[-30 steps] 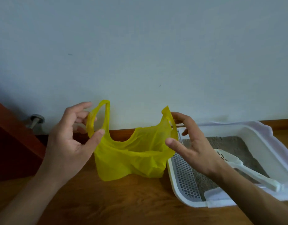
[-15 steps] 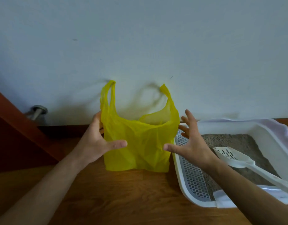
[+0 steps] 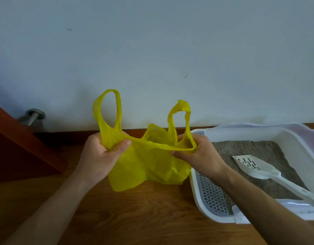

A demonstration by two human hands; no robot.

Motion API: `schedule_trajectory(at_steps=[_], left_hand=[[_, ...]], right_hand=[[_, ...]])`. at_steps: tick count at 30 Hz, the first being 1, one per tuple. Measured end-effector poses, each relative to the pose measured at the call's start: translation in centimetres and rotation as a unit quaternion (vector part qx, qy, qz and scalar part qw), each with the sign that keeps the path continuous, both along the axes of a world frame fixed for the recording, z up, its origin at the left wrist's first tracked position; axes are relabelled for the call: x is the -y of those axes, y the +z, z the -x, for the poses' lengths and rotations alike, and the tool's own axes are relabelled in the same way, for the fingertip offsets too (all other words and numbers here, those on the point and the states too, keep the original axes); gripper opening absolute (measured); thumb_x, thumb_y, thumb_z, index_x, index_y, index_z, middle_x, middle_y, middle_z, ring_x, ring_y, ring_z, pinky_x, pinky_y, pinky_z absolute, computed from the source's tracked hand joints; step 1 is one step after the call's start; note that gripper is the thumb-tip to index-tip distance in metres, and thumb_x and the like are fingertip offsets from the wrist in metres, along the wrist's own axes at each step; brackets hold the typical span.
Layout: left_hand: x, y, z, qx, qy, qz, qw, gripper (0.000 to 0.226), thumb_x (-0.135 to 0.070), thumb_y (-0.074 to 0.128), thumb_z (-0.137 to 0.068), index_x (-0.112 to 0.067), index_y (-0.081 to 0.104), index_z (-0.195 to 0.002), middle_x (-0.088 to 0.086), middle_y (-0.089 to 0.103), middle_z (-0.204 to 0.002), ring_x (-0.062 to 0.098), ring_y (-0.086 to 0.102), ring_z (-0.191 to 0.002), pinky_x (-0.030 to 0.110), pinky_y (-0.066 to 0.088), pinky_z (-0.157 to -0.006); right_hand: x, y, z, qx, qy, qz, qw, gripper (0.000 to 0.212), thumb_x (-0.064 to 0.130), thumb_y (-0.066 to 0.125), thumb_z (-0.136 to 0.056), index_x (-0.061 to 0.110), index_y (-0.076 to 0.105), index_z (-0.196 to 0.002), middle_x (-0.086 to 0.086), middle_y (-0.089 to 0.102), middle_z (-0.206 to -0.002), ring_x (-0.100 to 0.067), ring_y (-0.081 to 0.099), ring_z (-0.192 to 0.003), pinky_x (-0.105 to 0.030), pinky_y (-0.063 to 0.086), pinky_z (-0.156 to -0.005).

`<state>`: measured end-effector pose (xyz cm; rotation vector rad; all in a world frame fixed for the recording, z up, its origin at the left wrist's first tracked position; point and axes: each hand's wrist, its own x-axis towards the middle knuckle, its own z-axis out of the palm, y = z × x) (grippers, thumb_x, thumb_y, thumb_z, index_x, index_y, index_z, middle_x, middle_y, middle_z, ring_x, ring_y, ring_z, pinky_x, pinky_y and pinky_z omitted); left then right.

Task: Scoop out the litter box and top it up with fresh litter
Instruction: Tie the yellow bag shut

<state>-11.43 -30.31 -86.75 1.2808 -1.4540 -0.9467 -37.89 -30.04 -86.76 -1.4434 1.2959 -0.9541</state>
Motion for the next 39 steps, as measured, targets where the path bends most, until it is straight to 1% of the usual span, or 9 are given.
schedule_trajectory(at_steps=[6, 11, 15, 18, 22, 24, 29, 34, 39], left_hand=[[-1.3, 1.4, 0.6, 0.048, 0.016, 0.004, 0.999, 0.030, -0.043, 0.069, -0.079, -0.014, 0.074, -0.085, -0.001, 0.077, -0.082, 0.017, 0.074, -0.079, 0.049, 0.059, -0.078], [-1.4, 4.5, 1.0, 0.053, 0.028, 0.092, 0.994, 0.022, -0.040, 0.066, -0.086, -0.020, 0.073, -0.093, -0.011, 0.076, -0.094, 0.007, 0.072, -0.088, 0.025, 0.057, -0.079], [-2.0, 3.4, 1.0, 0.084, 0.064, 0.041, 0.994, 0.043, -0.054, 0.067, -0.076, -0.012, 0.071, -0.083, 0.003, 0.076, -0.080, 0.024, 0.073, -0.079, 0.046, 0.059, -0.072], [-2.8, 3.4, 0.5, 0.066, 0.076, 0.067, 0.993, 0.021, -0.039, 0.069, -0.082, -0.018, 0.072, -0.085, -0.009, 0.076, -0.083, 0.012, 0.073, -0.080, 0.033, 0.060, -0.073], [-4.3, 4.1, 0.4, 0.060, 0.095, 0.081, 0.990, 0.022, -0.035, 0.077, -0.085, -0.013, 0.072, -0.084, -0.008, 0.075, -0.082, 0.008, 0.072, -0.073, 0.032, 0.059, -0.069], [-4.6, 4.4, 0.5, 0.078, 0.088, 0.083, 0.990, 0.022, -0.030, 0.076, -0.086, -0.009, 0.069, -0.081, -0.004, 0.075, -0.079, 0.006, 0.070, -0.069, 0.022, 0.055, -0.062], [-4.8, 3.9, -1.1, -0.058, 0.025, -0.026, 0.998, 0.026, -0.024, 0.070, -0.089, -0.004, 0.068, -0.105, 0.012, 0.074, -0.094, 0.029, 0.071, -0.092, 0.031, 0.058, -0.074], [-6.1, 5.2, 0.3, -0.247, -0.039, -0.089, 0.964, 0.031, -0.014, 0.047, -0.093, -0.015, 0.078, -0.094, 0.019, 0.071, -0.114, 0.032, 0.068, -0.108, 0.045, 0.055, -0.093], [-6.3, 5.0, 2.9, -0.344, -0.005, -0.088, 0.935, 0.028, -0.020, 0.047, -0.093, 0.000, 0.062, -0.080, 0.015, 0.065, -0.084, 0.027, 0.067, -0.090, 0.038, 0.057, -0.081]], right_hand=[[-1.2, 1.3, 0.6, 0.012, -0.014, 0.019, 1.000, 0.017, 0.016, 0.072, -0.087, 0.010, 0.062, -0.075, 0.004, 0.055, -0.060, -0.006, 0.048, -0.059, -0.020, 0.041, -0.057], [-2.0, 4.2, 1.7, 0.032, -0.012, 0.095, 0.995, 0.019, 0.013, 0.077, -0.082, 0.005, 0.061, -0.090, -0.014, 0.059, -0.074, -0.017, 0.054, -0.064, -0.025, 0.046, -0.059], [-3.1, 2.3, 2.5, -0.022, 0.011, -0.010, 1.000, 0.026, 0.013, 0.077, -0.082, 0.005, 0.055, -0.094, -0.005, 0.056, -0.073, -0.013, 0.056, -0.066, -0.029, 0.047, -0.066], [-3.4, 1.9, 3.4, 0.020, -0.003, 0.007, 1.000, 0.030, 0.012, 0.073, -0.086, -0.001, 0.047, -0.078, -0.017, 0.049, -0.071, -0.021, 0.050, -0.067, -0.041, 0.043, -0.066], [-3.7, 3.6, 2.9, 0.057, -0.011, 0.058, 0.997, 0.008, 0.020, 0.071, -0.083, 0.019, 0.064, -0.084, -0.021, 0.065, -0.097, -0.037, 0.063, -0.089, -0.052, 0.054, -0.081], [-3.8, 4.1, 2.5, 0.041, 0.002, 0.073, 0.996, 0.014, 0.025, 0.072, -0.082, 0.032, 0.061, -0.082, -0.011, 0.066, -0.107, -0.025, 0.065, -0.099, -0.042, 0.054, -0.085], [-3.7, 4.9, 1.2, 0.205, 0.016, 0.011, 0.979, 0.014, 0.016, 0.061, -0.082, 0.026, 0.061, -0.073, -0.002, 0.068, -0.121, -0.011, 0.066, -0.108, -0.024, 0.053, -0.082], [-3.5, 3.9, 0.4, 0.300, -0.002, -0.050, 0.953, 0.012, 0.017, 0.058, -0.087, 0.015, 0.047, -0.082, -0.012, 0.065, -0.092, -0.019, 0.065, -0.087, -0.028, 0.053, -0.073], [-4.2, 3.2, -0.4, 0.310, -0.087, -0.077, 0.944, 0.015, 0.021, 0.061, -0.078, 0.014, 0.056, -0.089, -0.005, 0.064, -0.077, -0.019, 0.064, -0.077, -0.037, 0.053, -0.075]])
